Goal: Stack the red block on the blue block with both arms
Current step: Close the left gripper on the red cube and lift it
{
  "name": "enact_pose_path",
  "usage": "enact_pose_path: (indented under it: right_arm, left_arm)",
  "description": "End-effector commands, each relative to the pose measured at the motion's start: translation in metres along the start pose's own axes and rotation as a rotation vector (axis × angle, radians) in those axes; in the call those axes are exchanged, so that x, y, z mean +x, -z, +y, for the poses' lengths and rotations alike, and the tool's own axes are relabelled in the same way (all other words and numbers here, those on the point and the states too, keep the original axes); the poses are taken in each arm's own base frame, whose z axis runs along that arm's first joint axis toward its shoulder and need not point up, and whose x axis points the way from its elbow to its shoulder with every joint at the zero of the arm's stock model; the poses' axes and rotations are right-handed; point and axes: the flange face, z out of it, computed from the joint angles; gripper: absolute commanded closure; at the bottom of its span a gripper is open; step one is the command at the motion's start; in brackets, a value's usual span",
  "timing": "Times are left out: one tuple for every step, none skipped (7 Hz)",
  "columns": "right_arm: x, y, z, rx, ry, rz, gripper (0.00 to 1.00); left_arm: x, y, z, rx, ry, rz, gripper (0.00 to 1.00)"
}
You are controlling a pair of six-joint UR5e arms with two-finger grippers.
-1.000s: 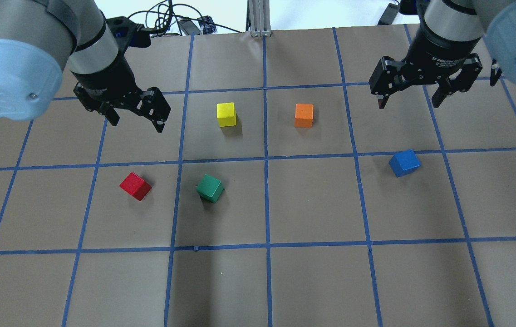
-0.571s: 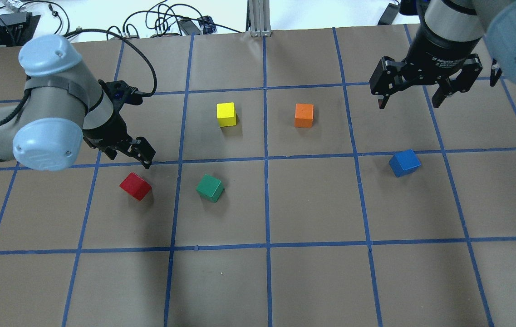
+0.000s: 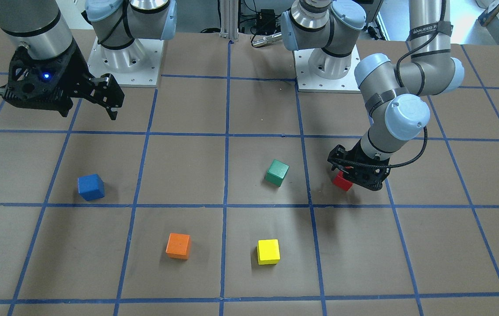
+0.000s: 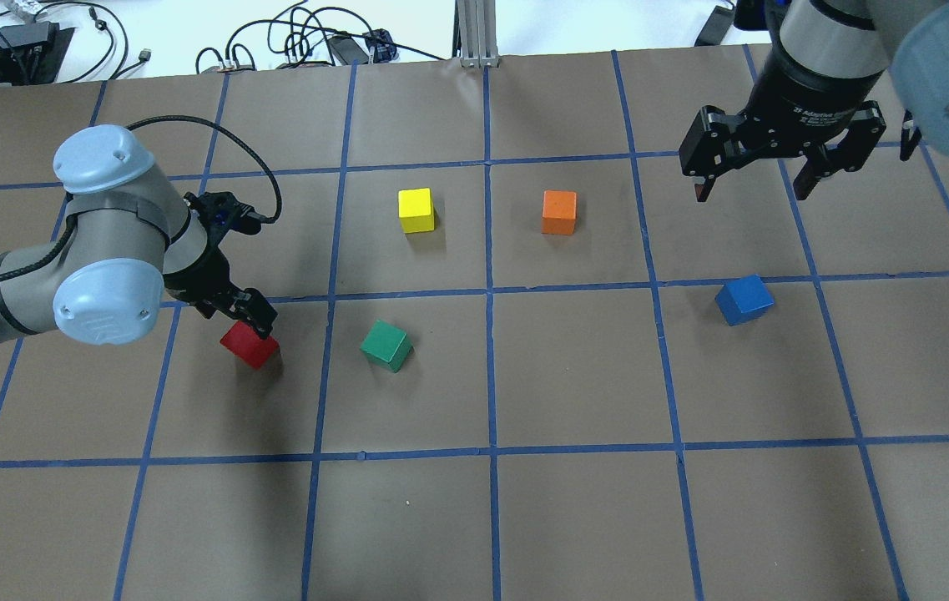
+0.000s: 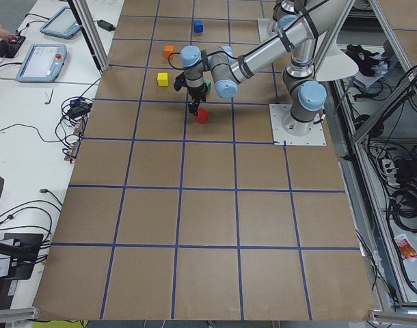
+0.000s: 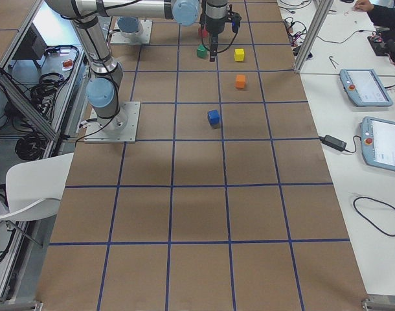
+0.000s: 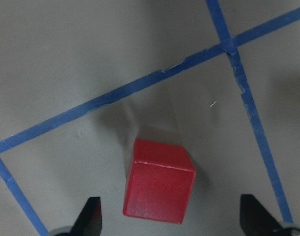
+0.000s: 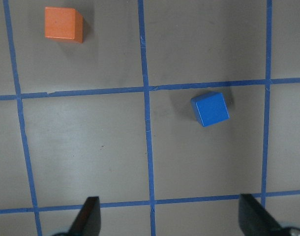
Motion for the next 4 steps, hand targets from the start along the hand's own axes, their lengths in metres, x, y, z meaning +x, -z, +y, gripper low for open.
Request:
enact_pose_path:
  right_arm:
    - [0.0,-0.003,0.001,-0.01,0.003,0.003,0.0]
    - [0.001,-0.003,0.001,-0.01,0.002,0.001,0.0]
    - [0.0,-0.003,-0.001,0.004,0.002,-0.001,0.0]
    - [0.0,-0.003,-0.001,0.003,0.0,-0.001,0.0]
  left_arm:
    - [0.011,-0.037,0.016,-0.029,0.004,0.026,0.0]
    - [0.007,-0.04,0.012,0.04,-0.002,-0.03,0.44]
    - [0.007,-0.038,0.012,0.054,0.006,-0.047,0.77]
    - [0.004,-0.025,0.008,0.082,0.006,-0.065,0.87]
